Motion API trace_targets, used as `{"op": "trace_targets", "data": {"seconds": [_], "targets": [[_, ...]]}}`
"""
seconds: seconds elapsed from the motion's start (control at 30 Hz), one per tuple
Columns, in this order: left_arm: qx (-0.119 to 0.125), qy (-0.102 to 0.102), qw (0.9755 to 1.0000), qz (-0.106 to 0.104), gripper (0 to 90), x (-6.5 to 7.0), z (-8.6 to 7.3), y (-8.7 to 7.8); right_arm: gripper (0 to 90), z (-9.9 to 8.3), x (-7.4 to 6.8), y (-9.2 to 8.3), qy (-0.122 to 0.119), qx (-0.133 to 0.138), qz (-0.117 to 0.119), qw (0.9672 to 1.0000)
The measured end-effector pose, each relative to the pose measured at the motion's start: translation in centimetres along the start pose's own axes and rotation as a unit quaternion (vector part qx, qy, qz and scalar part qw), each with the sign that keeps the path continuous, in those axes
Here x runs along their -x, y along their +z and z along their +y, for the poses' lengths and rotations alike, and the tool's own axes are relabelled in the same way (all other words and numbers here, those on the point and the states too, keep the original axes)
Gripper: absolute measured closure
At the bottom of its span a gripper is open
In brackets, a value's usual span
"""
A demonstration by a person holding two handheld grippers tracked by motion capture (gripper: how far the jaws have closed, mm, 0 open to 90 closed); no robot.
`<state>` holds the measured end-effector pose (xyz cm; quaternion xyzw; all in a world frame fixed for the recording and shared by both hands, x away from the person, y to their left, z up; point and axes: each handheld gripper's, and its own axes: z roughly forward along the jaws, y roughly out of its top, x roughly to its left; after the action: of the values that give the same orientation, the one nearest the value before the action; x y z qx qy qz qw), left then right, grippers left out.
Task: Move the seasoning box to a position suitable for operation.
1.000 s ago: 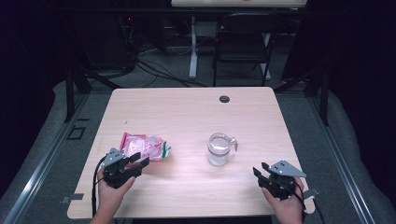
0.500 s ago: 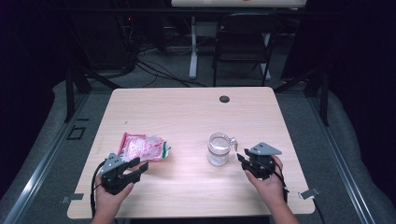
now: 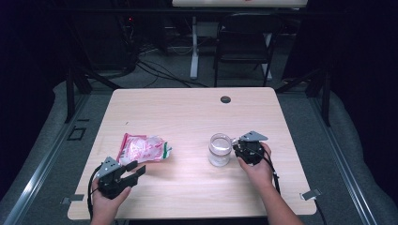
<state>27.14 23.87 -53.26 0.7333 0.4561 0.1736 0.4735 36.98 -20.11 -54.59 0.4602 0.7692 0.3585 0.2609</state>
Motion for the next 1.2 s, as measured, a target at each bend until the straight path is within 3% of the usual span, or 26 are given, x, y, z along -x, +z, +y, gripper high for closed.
{"op": "trace_targets", "data": {"seconds": [0.27, 0.67, 0.93, 1.2], "targets": [[-0.001, 0.007, 1.0000, -0.005, 56.0, 0.4, 0.1, 0.3, 79.6, 0.1, -0.3, 0.8, 0.008, -0.001, 0.005, 1.0000], [-0.001, 0.015, 0.9998, -0.011, 56.0, 1.0, 0.5, 1.0, 80.4, -0.2, -0.7, 0.2, 0.003, -0.007, -0.003, 1.0000], [0.013, 0.007, 0.9998, -0.015, 56.8, 2.0, 1.6, 1.3, 79.8, -0.6, -1.5, -0.8, 0.000, -0.014, -0.008, 0.9999], [0.009, 0.038, 0.9991, -0.019, 58.1, 3.9, 2.7, 2.2, 79.7, -1.4, -2.3, -1.7, 0.004, -0.013, 0.000, 0.9999]]}}
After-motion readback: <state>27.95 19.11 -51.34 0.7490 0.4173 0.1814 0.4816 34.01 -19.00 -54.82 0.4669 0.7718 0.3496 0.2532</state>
